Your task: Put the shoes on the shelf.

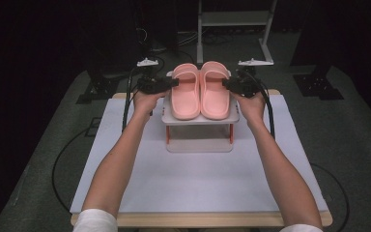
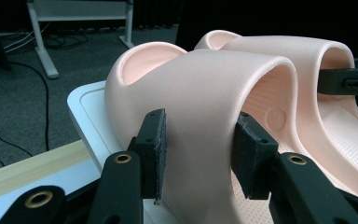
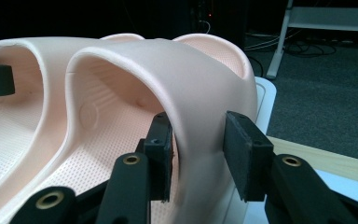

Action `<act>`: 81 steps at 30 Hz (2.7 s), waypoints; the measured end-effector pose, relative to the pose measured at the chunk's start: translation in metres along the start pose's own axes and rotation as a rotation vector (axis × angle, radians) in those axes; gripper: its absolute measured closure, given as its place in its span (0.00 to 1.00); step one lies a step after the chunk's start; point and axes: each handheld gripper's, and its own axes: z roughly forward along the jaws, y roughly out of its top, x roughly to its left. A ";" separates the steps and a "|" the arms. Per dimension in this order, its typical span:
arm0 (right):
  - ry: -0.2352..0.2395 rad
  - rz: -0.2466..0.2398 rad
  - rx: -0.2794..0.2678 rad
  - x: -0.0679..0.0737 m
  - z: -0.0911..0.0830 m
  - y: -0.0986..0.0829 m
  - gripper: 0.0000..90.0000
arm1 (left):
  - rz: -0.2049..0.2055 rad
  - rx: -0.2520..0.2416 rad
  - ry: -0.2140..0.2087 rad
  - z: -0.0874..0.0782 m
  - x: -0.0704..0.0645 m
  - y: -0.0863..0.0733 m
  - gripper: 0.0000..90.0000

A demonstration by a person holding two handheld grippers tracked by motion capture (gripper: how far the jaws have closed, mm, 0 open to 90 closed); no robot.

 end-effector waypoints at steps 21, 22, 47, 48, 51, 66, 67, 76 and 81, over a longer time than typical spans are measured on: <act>-0.032 -0.006 0.002 0.002 0.006 0.005 0.69 | -0.008 -0.013 -0.002 0.003 0.004 0.000 0.65; -0.033 -0.006 0.002 0.002 0.006 0.006 0.69 | -0.009 -0.013 -0.002 0.003 0.004 0.000 0.65; -0.003 -0.012 -0.020 0.003 -0.007 0.002 0.61 | -0.008 -0.047 -0.018 -0.017 -0.001 -0.003 0.55; 0.004 -0.018 -0.013 0.002 -0.010 0.002 0.61 | -0.009 -0.048 -0.017 -0.018 -0.001 -0.005 0.55; 0.010 -0.022 -0.021 0.003 -0.013 0.001 0.61 | -0.005 -0.055 -0.017 -0.022 -0.003 -0.007 0.54; 0.054 -0.016 -0.039 0.000 -0.039 -0.008 0.55 | 0.017 -0.079 -0.037 -0.040 -0.015 -0.016 0.51; 0.054 -0.020 -0.040 -0.001 -0.040 -0.009 0.55 | 0.020 -0.080 -0.037 -0.041 -0.015 -0.017 0.50; 0.081 -0.005 -0.045 -0.004 -0.047 -0.018 0.52 | 0.031 -0.074 -0.039 -0.049 -0.016 -0.027 0.45; 0.093 -0.009 -0.046 -0.003 -0.049 -0.023 0.50 | 0.028 -0.085 -0.046 -0.054 -0.018 -0.033 0.44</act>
